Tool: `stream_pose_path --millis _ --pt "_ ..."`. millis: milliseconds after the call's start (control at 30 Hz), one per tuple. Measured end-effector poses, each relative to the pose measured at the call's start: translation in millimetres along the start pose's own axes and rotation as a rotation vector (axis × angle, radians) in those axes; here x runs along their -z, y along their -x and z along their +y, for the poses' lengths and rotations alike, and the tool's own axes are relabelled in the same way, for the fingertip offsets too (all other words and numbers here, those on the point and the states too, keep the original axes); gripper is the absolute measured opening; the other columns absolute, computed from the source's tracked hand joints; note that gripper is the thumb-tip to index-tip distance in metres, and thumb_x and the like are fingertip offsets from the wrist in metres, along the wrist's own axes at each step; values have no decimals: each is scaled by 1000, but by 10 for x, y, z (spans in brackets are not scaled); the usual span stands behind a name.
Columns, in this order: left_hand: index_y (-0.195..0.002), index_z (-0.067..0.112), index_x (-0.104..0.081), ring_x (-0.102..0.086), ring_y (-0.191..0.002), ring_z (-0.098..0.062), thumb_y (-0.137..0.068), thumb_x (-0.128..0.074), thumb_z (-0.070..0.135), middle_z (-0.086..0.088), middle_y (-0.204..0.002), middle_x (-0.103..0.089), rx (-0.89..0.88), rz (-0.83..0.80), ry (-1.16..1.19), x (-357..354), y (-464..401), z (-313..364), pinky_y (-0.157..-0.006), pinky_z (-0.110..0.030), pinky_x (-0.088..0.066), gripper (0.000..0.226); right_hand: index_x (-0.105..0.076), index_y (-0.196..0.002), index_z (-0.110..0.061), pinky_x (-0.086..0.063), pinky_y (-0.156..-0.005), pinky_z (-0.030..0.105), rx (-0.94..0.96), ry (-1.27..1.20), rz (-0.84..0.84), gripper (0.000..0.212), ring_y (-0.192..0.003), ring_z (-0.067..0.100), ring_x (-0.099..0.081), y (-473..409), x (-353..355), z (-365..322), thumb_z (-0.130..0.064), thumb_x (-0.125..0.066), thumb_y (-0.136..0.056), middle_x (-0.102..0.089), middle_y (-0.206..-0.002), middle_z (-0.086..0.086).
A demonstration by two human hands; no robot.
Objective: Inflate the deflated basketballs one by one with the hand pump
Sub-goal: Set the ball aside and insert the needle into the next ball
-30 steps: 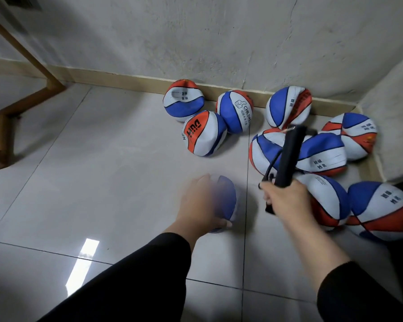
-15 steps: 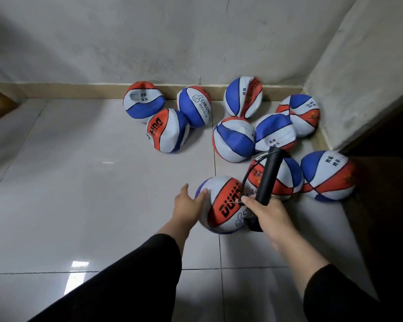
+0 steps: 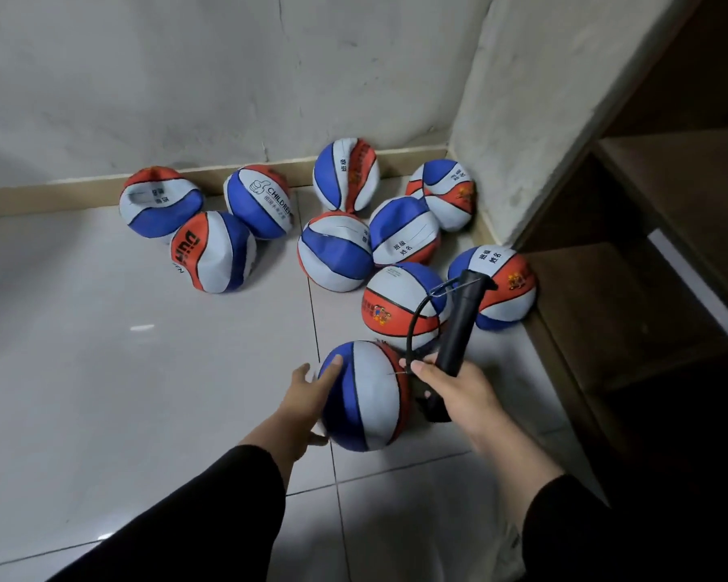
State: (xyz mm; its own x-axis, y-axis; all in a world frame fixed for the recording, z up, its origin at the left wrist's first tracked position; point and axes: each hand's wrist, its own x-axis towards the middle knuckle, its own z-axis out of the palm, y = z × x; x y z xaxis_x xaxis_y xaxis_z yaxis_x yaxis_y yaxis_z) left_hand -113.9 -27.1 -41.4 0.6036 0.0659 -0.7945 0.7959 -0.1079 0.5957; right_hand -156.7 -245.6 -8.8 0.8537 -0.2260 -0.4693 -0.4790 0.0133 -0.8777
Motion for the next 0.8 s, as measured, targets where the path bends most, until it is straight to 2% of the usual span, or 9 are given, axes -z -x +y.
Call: stream_pose_path --millis 100,200,333,400,500,567,667,733,800 --pt "-153 25 -32 -49 -124 -35 -88 -67 68 -4 -152 -41 35 -49 -41 -192 95 -59 -87 -60 -58 86 -77 -97 -12 -52 -76 31 -41 14 -25 15 -76 9 -65 59 65 132 -27 -75 -92 -73 -78 -6" --pt "-153 29 -36 -53 -120 -35 -88 -62 73 -1 -142 -48 -53 41 -67 -484 174 -131 -80 -56 -61 83 -75 -96 -12 -47 -73 26 -33 37 16 17 -73 8 -60 107 171 200 -28 -75 -92 -66 -73 -6" --pt "-134 23 -54 -62 -111 -29 -88 -51 74 -4 -132 -64 -169 239 -70 -735 252 -271 -98 -51 -56 69 -75 -92 -12 -49 -74 33 -1 -16 143 13 -75 14 -64 90 428 178 -25 -75 -92 -71 -76 -1" --pt "-139 17 -53 -63 -110 -29 -93 -54 69 -8 -133 -61 -162 277 -149 -797 224 -363 -100 -49 -54 69 -76 -98 -9 -54 -76 35 8 -52 162 16 -81 16 -69 63 552 152 -24 -74 -94 -77 -84 4" --pt "-146 19 -44 -60 -119 -39 -88 -56 78 -14 -142 -51 33 96 -159 -985 270 -380 -87 -54 -59 84 -76 -101 -10 -57 -85 42 -3 -34 164 15 -92 23 -74 38 701 158 -23 -71 -95 -80 -92 8" --pt "-140 19 -45 -61 -114 -39 -90 -56 74 -14 -137 -53 92 -42 -35 -1173 305 -307 -72 -48 -62 76 -74 -97 -11 -56 -85 43 -2 -20 178 11 -87 22 -75 38 776 190 -22 -72 -95 -79 -87 8" --pt "-141 17 -51 -63 -116 -39 -83 -54 77 -14 -135 -59 -7 26 10 -1394 281 -225 -92 -52 -60 83 -74 -90 -14 -55 -78 35 29 2 233 9 -74 10 -71 46 860 200 -23 -75 -93 -77 -78 -2" --pt "-145 20 -51 -64 -119 -35 -94 -53 63 -11 -136 -62 -91 58 67 -1462 326 -140 -102 -53 -55 67 -73 -85 -12 -52 -64 21 67 -10 292 11 -61 2 -62 50 923 157 -18 -73 -94 -67 -67 -8" --pt "-143 21 -53 -65 -117 -29 -103 -52 49 -6 -134 -64 -149 27 120 -1488 368 -88 -104 -51 -54 49 -70 -86 -11 -50 -59 22 88 -35 323 11 -56 2 -60 50 977 97 -16 -71 -95 -62 -63 -7"
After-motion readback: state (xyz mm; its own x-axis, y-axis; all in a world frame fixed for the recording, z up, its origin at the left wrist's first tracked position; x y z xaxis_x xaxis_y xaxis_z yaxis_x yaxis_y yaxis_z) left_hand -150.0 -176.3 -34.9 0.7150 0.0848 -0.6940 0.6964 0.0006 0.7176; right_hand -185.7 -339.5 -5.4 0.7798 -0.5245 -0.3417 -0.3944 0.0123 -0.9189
